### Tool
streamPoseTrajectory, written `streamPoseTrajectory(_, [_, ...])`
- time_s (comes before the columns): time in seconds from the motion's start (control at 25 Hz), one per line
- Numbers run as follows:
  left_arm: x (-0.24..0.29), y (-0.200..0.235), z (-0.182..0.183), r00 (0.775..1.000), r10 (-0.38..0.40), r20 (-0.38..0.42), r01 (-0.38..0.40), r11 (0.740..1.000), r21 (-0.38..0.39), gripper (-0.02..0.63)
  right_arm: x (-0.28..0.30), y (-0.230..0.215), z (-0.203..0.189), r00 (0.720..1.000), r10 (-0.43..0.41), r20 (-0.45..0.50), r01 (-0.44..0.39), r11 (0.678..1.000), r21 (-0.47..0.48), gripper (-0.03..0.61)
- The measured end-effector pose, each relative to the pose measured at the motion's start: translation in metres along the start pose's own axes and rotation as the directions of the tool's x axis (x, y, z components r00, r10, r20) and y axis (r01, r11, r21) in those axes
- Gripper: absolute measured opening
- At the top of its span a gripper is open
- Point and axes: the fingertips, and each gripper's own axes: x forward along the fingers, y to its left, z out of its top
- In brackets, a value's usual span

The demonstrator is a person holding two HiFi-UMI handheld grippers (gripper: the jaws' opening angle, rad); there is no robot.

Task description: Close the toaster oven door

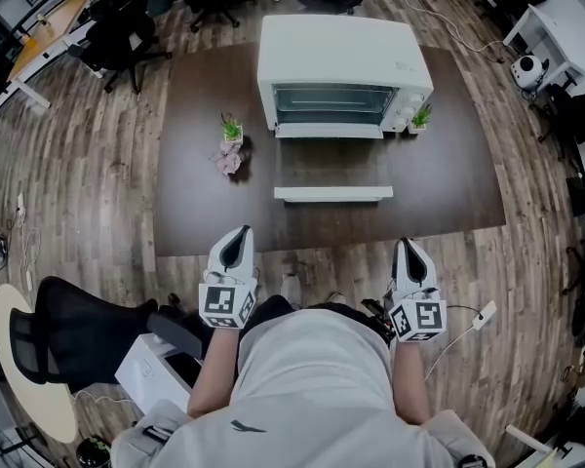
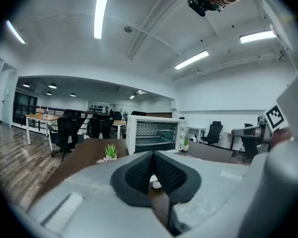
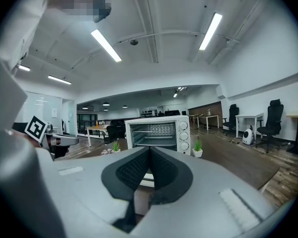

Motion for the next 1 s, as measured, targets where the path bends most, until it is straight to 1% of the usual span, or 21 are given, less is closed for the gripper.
streamPoseTrajectory(0.2, [0.016, 0.019, -0.002, 0.999, -0.041, -0.015, 0.041, 0.999, -0.007, 0.0, 0.015, 0.011, -0.001, 1.0, -0.002, -0.016, 0.002, 1.0, -0.007, 0.003])
streamPoseTrajectory(0.4, [0.043, 0.037, 0.006, 0.997, -0.077, -0.022, 0.078, 0.997, 0.015, 0.0, 0.028, 0.006, 0.001, 0.998, -0.056, -0.024, 0.056, 0.998, -0.02, 0.003])
streamPoseTrajectory(0.52, [0.059, 0.045, 0.013, 0.997, -0.076, -0.025, 0.076, 0.997, 0.024, 0.0, 0.036, 0.0, 0.001, 0.997, -0.062, -0.036, 0.062, 0.998, -0.021, 0.008])
streamPoseTrajectory(0.8, [0.094, 0.056, 0.022, 1.0, -0.001, -0.026, 0.002, 0.999, 0.032, 0.0, 0.074, -0.027, 0.007, 0.999, 0.0, -0.034, 0.0, 1.0, -0.01, 0.02])
streamPoseTrajectory(1.0, [0.102, 0.047, 0.025, 0.998, 0.054, -0.032, -0.053, 0.998, 0.029, 0.0, 0.103, -0.043, 0.008, 0.992, 0.11, -0.059, -0.111, 0.994, -0.015, 0.055])
